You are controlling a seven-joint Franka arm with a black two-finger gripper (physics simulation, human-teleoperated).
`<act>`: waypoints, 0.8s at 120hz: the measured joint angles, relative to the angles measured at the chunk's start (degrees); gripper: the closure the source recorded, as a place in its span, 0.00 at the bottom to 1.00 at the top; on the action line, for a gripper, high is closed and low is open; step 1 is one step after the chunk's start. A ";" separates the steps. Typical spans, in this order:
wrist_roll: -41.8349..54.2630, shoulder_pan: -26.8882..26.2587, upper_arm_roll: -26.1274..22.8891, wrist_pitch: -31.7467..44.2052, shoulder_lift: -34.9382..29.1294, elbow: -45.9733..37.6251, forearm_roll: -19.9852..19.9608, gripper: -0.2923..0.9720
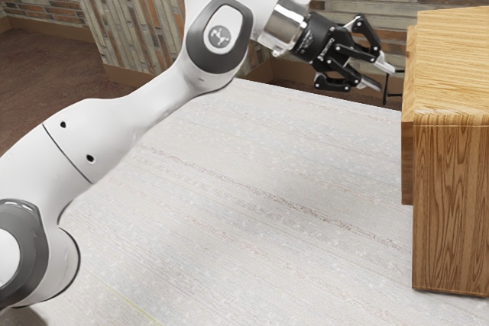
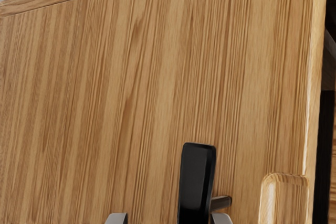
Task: Pull the drawer handle with one arm to open the drawer
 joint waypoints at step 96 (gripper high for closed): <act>-3.63 1.93 0.90 -5.74 2.57 0.15 0.27 0.67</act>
